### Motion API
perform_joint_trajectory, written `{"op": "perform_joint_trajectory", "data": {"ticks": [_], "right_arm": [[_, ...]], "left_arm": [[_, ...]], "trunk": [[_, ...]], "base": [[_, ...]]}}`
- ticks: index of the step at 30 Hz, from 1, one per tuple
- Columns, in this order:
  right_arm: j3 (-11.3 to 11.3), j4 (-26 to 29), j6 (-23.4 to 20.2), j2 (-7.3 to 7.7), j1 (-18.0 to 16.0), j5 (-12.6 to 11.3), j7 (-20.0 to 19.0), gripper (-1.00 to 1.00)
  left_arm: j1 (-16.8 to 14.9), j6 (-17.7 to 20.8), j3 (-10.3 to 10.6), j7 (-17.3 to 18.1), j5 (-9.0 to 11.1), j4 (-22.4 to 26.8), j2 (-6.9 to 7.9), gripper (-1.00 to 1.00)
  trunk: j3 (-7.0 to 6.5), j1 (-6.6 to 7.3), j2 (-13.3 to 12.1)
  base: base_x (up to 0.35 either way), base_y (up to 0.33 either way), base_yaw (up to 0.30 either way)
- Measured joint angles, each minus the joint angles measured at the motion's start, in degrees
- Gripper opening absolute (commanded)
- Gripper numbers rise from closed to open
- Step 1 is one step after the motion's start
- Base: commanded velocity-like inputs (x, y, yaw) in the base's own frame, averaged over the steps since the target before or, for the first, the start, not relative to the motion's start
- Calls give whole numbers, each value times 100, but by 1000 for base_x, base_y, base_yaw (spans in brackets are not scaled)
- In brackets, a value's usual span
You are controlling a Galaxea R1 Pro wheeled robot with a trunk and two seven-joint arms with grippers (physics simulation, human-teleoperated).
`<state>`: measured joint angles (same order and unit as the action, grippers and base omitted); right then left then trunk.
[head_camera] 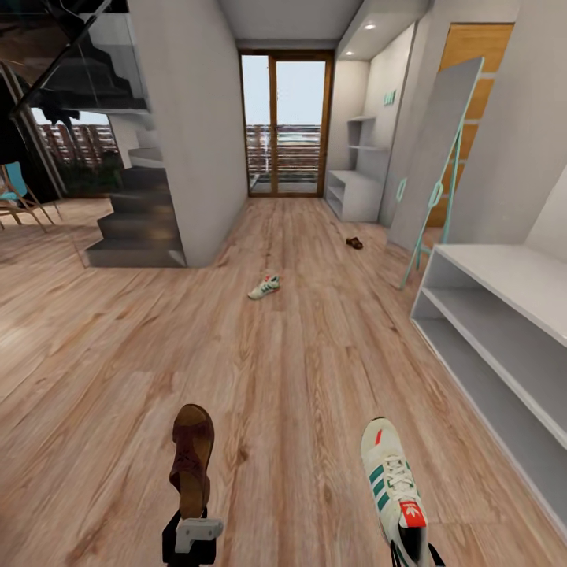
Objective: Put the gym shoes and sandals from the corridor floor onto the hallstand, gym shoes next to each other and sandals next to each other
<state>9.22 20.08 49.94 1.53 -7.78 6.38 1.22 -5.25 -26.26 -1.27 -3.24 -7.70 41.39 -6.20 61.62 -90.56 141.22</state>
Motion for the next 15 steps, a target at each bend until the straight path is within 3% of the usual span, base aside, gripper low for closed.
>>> {"op": "perform_joint_trajectory", "data": {"ticks": [15], "right_arm": [[0, 2, 0, 5, 0, 0, -1, -100]], "left_arm": [[0, -13, 7, 0, 3, 0, -7, -100]], "trunk": [[0, 0, 0]], "base": [[306, -189, 0]]}}
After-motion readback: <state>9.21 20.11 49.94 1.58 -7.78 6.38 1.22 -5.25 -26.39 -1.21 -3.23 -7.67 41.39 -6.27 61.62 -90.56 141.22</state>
